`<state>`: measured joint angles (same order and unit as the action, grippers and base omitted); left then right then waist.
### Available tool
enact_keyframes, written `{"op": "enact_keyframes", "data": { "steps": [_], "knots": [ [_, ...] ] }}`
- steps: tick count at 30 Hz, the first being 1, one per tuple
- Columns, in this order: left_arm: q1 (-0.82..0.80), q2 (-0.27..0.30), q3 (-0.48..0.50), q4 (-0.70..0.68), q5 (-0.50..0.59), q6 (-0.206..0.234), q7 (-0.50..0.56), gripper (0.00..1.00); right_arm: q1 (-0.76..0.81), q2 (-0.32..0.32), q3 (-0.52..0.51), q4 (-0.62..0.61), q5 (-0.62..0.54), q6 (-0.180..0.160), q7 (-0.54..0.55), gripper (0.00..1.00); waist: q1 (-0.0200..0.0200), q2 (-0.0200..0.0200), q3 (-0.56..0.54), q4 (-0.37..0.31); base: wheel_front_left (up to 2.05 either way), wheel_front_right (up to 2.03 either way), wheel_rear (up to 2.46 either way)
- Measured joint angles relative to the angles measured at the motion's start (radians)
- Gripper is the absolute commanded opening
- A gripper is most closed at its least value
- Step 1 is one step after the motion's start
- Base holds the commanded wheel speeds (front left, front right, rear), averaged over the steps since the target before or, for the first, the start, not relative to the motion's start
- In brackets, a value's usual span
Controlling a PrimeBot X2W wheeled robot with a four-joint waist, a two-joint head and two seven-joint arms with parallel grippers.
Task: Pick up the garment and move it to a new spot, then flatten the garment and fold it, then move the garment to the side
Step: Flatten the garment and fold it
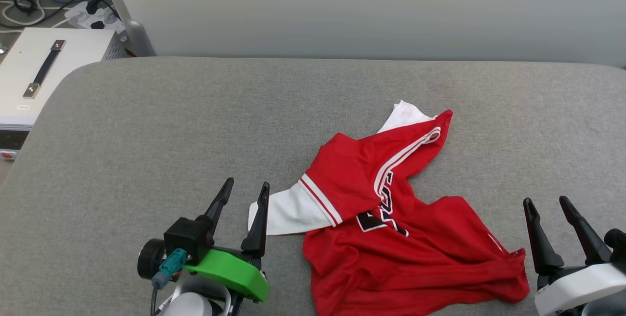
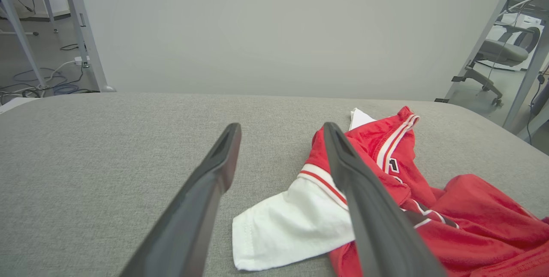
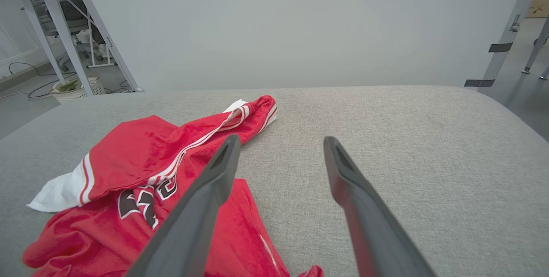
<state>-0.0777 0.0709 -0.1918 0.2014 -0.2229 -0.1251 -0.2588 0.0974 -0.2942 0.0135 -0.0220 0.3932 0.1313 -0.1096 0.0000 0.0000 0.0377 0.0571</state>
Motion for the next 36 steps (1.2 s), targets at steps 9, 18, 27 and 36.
{"op": "enact_keyframes", "data": {
  "steps": [9, 18, 27, 36],
  "knots": [
    [-0.025, 0.053, -0.046, 0.037, -0.027, 0.000, 0.141, 1.00, -0.024, 0.037, -0.007, 0.010, -0.049, 0.000, -0.035, 1.00, 0.0000, 0.0000, 0.048, -0.025, 0.00, 0.00, 0.00],
    [-0.115, 0.128, -0.045, 0.018, -0.040, 0.069, 0.635, 1.00, -0.045, 0.049, -0.007, -0.017, -0.071, 0.000, -0.018, 1.00, 0.0000, 0.0000, 0.124, -0.059, 0.00, 0.00, 0.00],
    [-0.130, 0.153, -0.039, 0.017, -0.013, 0.133, 0.766, 1.00, -0.061, 0.066, 0.016, -0.015, -0.082, 0.000, -0.017, 1.00, 0.0000, 0.0000, 0.186, -0.109, 0.00, 0.00, 0.00],
    [-0.141, 0.158, -0.045, 0.031, -0.057, 0.109, 0.836, 0.00, -0.070, 0.062, 0.017, 0.012, -0.082, 0.000, -0.019, 1.00, 0.0000, 0.0000, 0.202, -0.131, 0.00, 0.00, 0.00]
  ]
}}
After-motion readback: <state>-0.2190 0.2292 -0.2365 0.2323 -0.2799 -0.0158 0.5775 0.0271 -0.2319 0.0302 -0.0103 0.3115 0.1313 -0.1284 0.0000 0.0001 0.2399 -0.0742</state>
